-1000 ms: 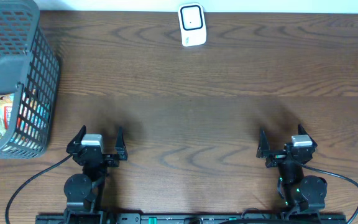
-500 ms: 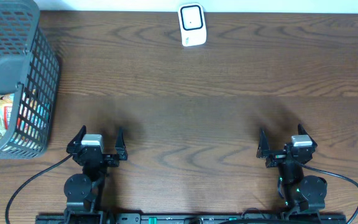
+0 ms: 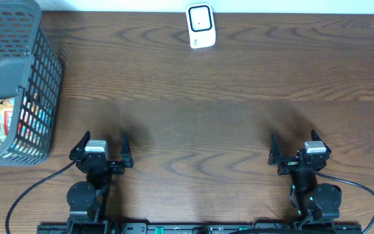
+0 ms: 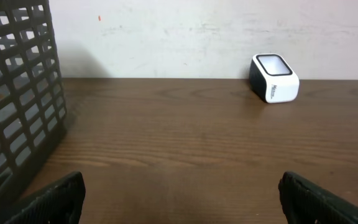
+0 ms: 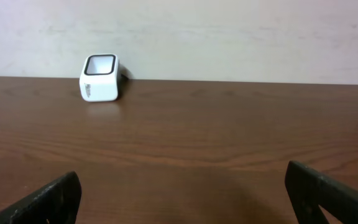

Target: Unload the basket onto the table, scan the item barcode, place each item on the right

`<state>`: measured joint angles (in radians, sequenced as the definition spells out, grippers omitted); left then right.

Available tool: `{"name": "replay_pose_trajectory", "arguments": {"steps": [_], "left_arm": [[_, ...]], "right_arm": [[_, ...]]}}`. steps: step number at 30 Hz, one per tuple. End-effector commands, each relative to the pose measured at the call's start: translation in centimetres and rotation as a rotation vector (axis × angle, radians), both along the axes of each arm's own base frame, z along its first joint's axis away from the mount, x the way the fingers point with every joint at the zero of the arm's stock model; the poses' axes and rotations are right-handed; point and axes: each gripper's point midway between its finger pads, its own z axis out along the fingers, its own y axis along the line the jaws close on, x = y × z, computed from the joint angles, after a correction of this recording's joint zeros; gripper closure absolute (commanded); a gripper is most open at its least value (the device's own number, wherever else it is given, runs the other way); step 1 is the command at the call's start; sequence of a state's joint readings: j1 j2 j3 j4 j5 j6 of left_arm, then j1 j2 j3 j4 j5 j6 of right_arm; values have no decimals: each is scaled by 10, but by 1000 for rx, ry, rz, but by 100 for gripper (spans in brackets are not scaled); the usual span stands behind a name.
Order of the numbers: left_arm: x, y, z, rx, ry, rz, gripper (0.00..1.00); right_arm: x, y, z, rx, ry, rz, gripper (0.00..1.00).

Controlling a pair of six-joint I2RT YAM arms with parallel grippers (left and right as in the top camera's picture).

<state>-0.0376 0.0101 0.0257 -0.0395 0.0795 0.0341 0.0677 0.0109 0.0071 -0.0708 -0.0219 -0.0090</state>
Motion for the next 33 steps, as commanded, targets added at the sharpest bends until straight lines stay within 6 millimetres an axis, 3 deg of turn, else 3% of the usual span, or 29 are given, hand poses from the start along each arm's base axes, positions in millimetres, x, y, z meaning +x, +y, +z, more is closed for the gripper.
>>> {"name": "replay_pose_trajectory", "arguments": {"steps": [1,18,19,21,23,26,28,30,33], "left_arm": [[-1,-3,-15,14,40,-20,2],[0,-4,-14,12,33,-21,2],[0,-7,-10,-1,18,-37,2],[-8,-46,-1,-194,20,-255,2],[-14,-63,3,-261,28,-353,2],[-15,-66,37,-291,-101,-386,3],[-27,-65,96,-297,-346,-426,2],[-54,-60,154,-272,-606,-445,2],[-70,-38,199,-302,-752,-341,2]], "right_arm": [[0,1,-1,-8,0,2,1],[0,1,0,-7,-1,2,1],[0,1,0,-7,-1,2,1],[0,1,-1,-8,0,2,1],[0,1,0,-7,-1,2,1],[0,1,0,-8,-1,2,1],[0,1,0,-7,-1,2,1],[0,1,0,-8,-1,2,1],[0,1,0,-8,-1,2,1]]}}
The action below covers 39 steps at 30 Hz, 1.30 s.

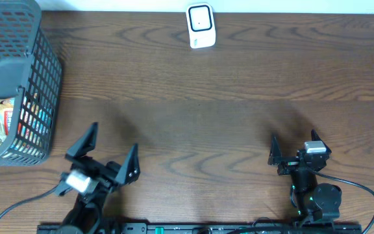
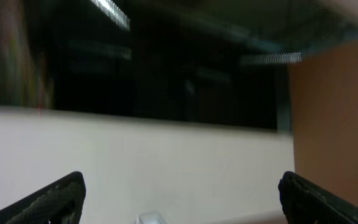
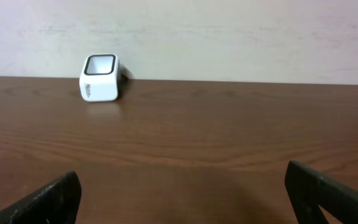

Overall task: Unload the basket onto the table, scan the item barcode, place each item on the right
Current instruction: 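Reach the left gripper into the grey basket and grasp the yellow snack bag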

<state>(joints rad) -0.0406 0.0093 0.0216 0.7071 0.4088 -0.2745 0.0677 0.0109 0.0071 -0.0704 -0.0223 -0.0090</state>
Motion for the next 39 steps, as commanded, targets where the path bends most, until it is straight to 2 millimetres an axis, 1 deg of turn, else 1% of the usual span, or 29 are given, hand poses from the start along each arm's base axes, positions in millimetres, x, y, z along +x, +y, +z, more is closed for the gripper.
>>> {"name": "replay_pose_trajectory", "arguments": {"steps": [1,4,5,6,7,8,9,10,11,12,13,14,17,19,20,22,23,25,26,29,31,32,33,34,35,37,38,39], "left_arm": [[-18,24,52,-129,-81,84,2],[-20,38,86,-132,-70,180,2],[-14,41,103,-86,-44,238,2],[-7,40,113,-44,-18,267,2],[11,40,128,9,65,293,2],[21,40,136,32,115,302,2],[41,39,146,88,226,320,2],[54,39,152,140,298,337,2],[74,43,159,220,396,371,2],[91,50,163,254,483,410,2],[103,56,165,277,546,438,3],[126,70,166,323,673,487,2],[161,105,168,336,867,570,3],[185,137,167,271,962,625,2],[196,157,163,196,1002,657,3],[206,193,154,74,1049,719,2],[207,208,149,34,1065,744,2],[207,247,136,-33,1098,817,2],[204,259,130,-49,1117,840,2],[195,290,112,-91,1180,893,2],[178,299,94,-117,1267,913,2],[171,303,86,-106,1303,921,2],[168,309,77,-55,1340,925,2],[160,324,52,-8,1419,931,2],[155,332,36,-9,1463,934,2],[150,345,16,-26,1511,942,2],[143,356,-3,-52,1556,948,2],[139,360,-11,-65,1577,951,2]], "right_arm": [[0,1,0,-8,-1,2,1],[0,1,0,-7,0,2,1],[0,1,0,-8,0,2,1],[0,1,0,-8,-1,2,1],[0,1,-1,-8,0,2,1],[0,1,-1,-8,0,2,1],[0,1,0,-7,0,2,1],[0,1,0,-8,-1,2,1],[0,1,-1,-7,0,2,1],[0,1,-1,-8,0,2,1],[0,1,-1,-8,0,2,1],[0,1,0,-7,0,2,1],[0,1,0,-7,-1,2,1],[0,1,-1,-8,0,2,1],[0,1,0,-7,0,2,1],[0,1,-1,-8,0,2,1],[0,1,0,-8,-1,2,1],[0,1,-1,-7,0,2,1],[0,1,-1,-8,0,2,1],[0,1,0,-8,-1,2,1],[0,1,-1,-7,0,2,1],[0,1,-1,-7,0,2,1],[0,1,0,-8,-1,2,1],[0,1,0,-8,-1,2,1],[0,1,0,-8,-1,2,1],[0,1,0,-8,-1,2,1],[0,1,-1,-7,0,2,1],[0,1,0,-8,-1,2,1]]}}
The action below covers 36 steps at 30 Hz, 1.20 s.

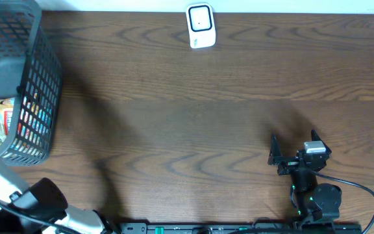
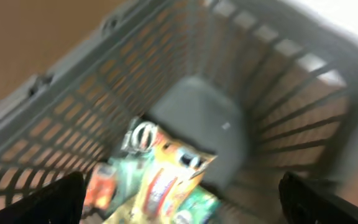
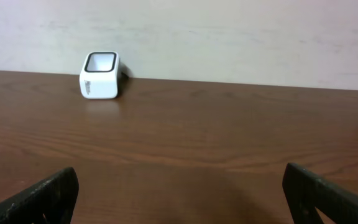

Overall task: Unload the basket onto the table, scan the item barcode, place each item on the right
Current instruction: 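Reach the left gripper into the grey basket and grasp the yellow snack bag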

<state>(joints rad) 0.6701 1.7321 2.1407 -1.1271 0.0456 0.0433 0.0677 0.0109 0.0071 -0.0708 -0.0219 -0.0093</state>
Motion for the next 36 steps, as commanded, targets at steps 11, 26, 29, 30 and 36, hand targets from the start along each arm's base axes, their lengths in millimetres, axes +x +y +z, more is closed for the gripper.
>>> {"name": "replay_pose_trajectory", "arguments": {"steps": [11,26,29,30,36], "left_arm": [[-12,34,-154,-233,280,-129,2],[-23,23,-270,-494,512,-143,4],[-27,17,-282,-516,533,-146,6],[-29,16,-285,-522,538,-146,7],[-39,5,-307,-559,569,-146,16]], "right_arm": [[0,1,0,-7,-1,2,1],[0,1,0,-7,-1,2,1],[0,1,0,-7,-1,2,1],[0,1,0,-7,-1,2,1],[0,1,0,-7,-1,2,1]]}}
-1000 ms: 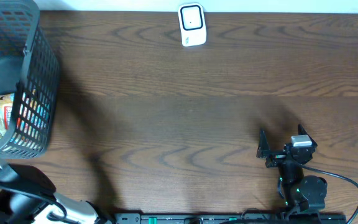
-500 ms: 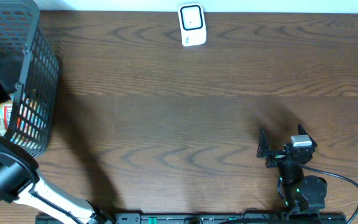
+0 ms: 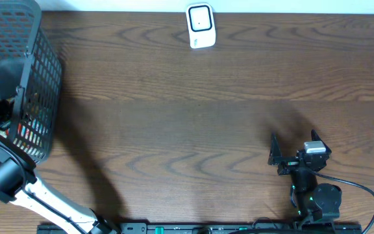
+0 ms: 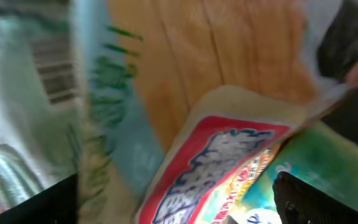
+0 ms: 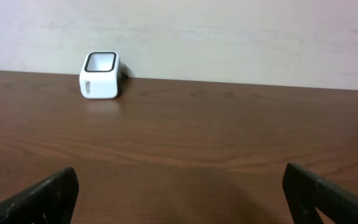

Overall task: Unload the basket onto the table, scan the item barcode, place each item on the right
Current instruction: 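Reach the left gripper into the grey basket and grasp the yellow snack bag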

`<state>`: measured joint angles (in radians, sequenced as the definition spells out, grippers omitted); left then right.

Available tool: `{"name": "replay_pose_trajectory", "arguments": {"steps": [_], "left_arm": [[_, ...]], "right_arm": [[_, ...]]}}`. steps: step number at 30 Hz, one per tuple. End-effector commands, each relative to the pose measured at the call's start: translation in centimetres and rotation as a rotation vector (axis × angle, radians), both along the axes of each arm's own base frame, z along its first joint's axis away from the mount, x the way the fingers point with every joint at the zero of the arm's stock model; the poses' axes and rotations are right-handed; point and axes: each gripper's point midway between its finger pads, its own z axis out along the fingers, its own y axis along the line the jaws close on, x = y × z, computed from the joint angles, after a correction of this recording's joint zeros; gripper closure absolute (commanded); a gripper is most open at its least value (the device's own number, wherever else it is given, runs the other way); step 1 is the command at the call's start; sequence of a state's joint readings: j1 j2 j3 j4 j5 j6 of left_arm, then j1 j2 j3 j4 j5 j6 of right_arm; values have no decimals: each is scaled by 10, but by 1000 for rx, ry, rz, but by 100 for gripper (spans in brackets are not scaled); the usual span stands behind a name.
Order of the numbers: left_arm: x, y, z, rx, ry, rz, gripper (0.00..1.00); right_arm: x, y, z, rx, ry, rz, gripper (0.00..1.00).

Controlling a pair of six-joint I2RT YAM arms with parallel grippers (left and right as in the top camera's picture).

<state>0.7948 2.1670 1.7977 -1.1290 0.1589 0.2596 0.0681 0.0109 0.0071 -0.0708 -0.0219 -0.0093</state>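
My left gripper [image 4: 179, 208] is open, low inside the grey mesh basket [image 3: 41, 71] at the table's left edge. Its two dark fingertips frame a blurred heap of packets close below. A red and yellow packet [image 4: 225, 165] lies between the fingers, with nothing gripped. A pale green packet [image 4: 45, 74] at the upper left shows a barcode. The white barcode scanner [image 3: 200, 26] stands at the far middle edge, also in the right wrist view [image 5: 100, 76]. My right gripper [image 3: 292, 158] rests open near the front right.
An orange packet [image 4: 229, 56] and a green one [image 4: 328, 155] lie among the heap. The left arm [image 3: 5, 177] reaches up from the front left corner into the basket. Brown wooden table [image 3: 193, 123] stretches between basket, scanner and right arm.
My left gripper has gone from above the basket's mouth to deep inside it, right over the packets. It is still open. The right arm has not moved.
Both grippers first rested open at the front edge, facing the scanner. The left one was then lifted and tilted upward, then it looked down into the basket from above. Now it sits open just over the packets inside. The right arm stayed put throughout.
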Motion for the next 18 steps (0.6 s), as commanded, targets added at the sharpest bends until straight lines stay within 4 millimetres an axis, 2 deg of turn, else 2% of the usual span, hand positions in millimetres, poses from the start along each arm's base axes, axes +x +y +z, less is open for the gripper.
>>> {"name": "replay_pose_trajectory", "arguments": {"steps": [1,2,3,5,6,8,11,13,14,18], "left_arm": [[-4,-8,-13,-33,18,-12,32],[-4,-8,-13,-32,17,-12,45],[-4,-8,-13,-32,17,-12,52],[-3,-8,-11,-29,15,9,73],[-2,-6,-8,-25,12,34,89],[2,-3,1,-11,-7,73,93],[10,5,34,44,-73,156,93],[22,10,69,82,-165,223,93],[37,10,110,98,-305,260,93],[67,-4,214,99,-673,298,93]], "right_arm": [[0,1,0,-7,-1,2,1],[0,1,0,-7,-1,2,1],[0,1,0,-7,-1,2,1],[0,1,0,-7,-1,2,1],[0,1,0,-7,-1,2,1],[0,1,0,-7,-1,2,1],[0,1,0,-7,-1,2,1],[0,1,0,-7,-1,2,1],[0,1,-1,-7,0,2,1],[0,1,0,-7,-1,2,1]]}}
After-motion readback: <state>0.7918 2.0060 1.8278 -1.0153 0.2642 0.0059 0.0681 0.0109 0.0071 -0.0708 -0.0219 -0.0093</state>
